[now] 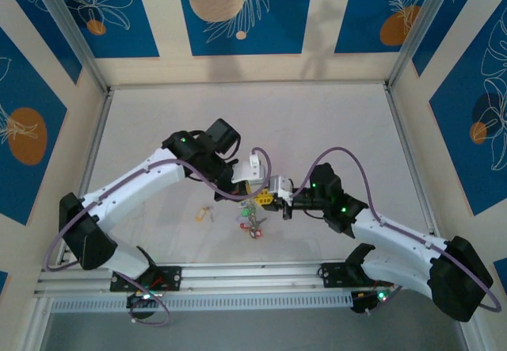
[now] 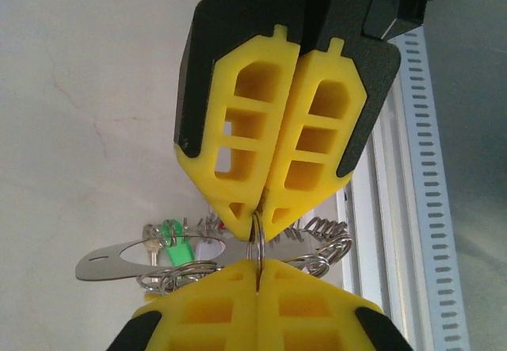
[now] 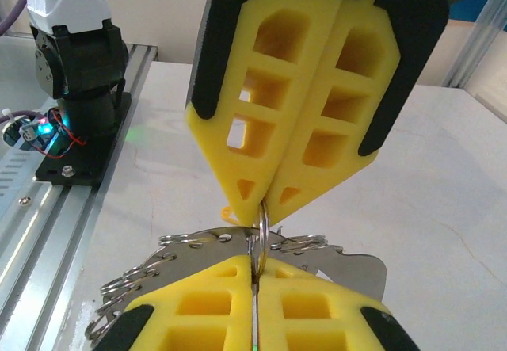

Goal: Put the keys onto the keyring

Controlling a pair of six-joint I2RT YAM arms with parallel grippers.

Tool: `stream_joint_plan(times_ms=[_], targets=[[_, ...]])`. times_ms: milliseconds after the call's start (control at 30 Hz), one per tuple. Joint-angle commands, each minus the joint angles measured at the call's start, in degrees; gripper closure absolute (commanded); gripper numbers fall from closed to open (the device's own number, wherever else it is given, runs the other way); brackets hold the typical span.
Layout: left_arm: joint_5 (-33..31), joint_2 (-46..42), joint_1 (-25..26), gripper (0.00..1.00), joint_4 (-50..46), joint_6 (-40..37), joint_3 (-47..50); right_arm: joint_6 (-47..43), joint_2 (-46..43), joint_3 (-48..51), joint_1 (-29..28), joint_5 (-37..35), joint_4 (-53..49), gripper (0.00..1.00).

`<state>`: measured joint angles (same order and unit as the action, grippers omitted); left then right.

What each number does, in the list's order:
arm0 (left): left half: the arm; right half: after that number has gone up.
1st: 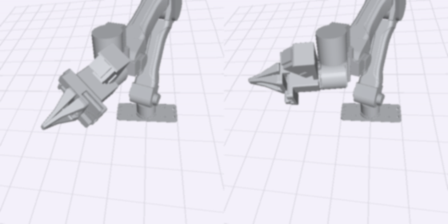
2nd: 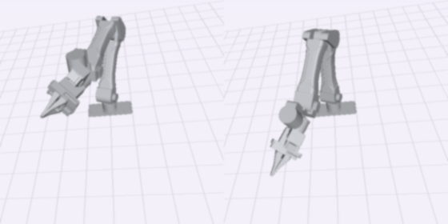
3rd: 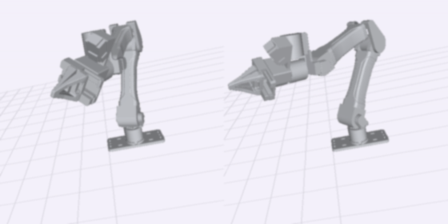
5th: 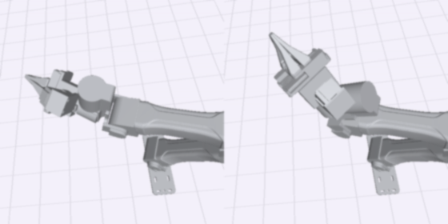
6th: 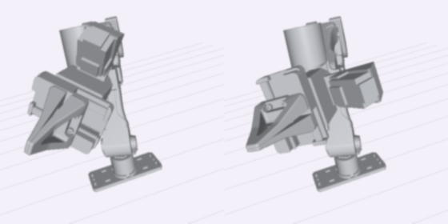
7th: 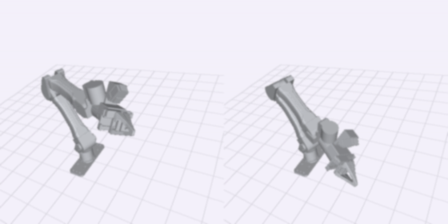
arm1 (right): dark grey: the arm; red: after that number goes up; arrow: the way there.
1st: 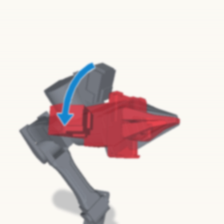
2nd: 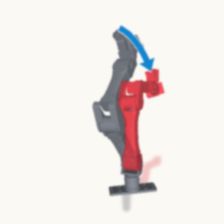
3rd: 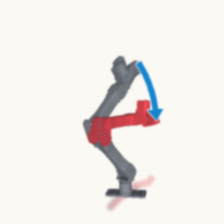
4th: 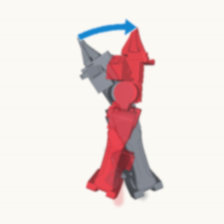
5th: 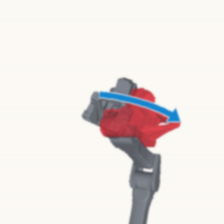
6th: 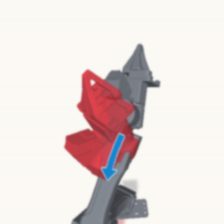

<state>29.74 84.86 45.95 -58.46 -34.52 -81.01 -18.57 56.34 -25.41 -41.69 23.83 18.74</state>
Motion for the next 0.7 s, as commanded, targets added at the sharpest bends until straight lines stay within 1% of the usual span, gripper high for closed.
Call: stream_joint_plan(times_ms=[0, 167, 200, 267, 367, 433, 533, 667], targets=[[4.3, 0.5, -0.3, 1.0, -2.6, 0.6, -2.9, -0.3, 1.2, -2.0, -0.5, 1.8, 0.1, 0.91], [5.8, 0.8, -0.3, 1.0, -2.8, -0.2, -3.0, 0.4, 2.8, -2.7, -0.5, 4.6, 0.4, 0.9], [5.8, 0.9, -0.4, 1.0, -2.9, -0.3, -3.0, 0.5, 3.0, -2.9, -0.5, 5.3, 0.6, 0.91], [6.0, 1.2, -0.4, 1.0, -2.8, -0.4, -3.1, 0.7, 3.4, -3.1, -0.3, 7.3, 0.6, 1.0], [6.1, 0.9, -0.4, 1.0, -1.2, 0.3, -2.7, 2.0, 4.6, -3.7, 0.0, 10.7, 1.1, 1.0], [6.3, 0.4, -0.5, 0.93, 0.5, 0.6, -1.8, 4.0, 5.5, -3.4, 0.1, 11.9, 3.6, 1.0], [6.1, -0.8, -0.4, 0.89, 3.2, 1.2, 0.3, 7.6, 6.4, -2.1, 0.4, 12.6, 9.3, 1.0], [5.3, -0.8, -0.4, 0.86, 4.8, 1.7, 1.7, 11.2, 7.0, -0.5, 0.5, 11.0, 15.3, 1.0]])
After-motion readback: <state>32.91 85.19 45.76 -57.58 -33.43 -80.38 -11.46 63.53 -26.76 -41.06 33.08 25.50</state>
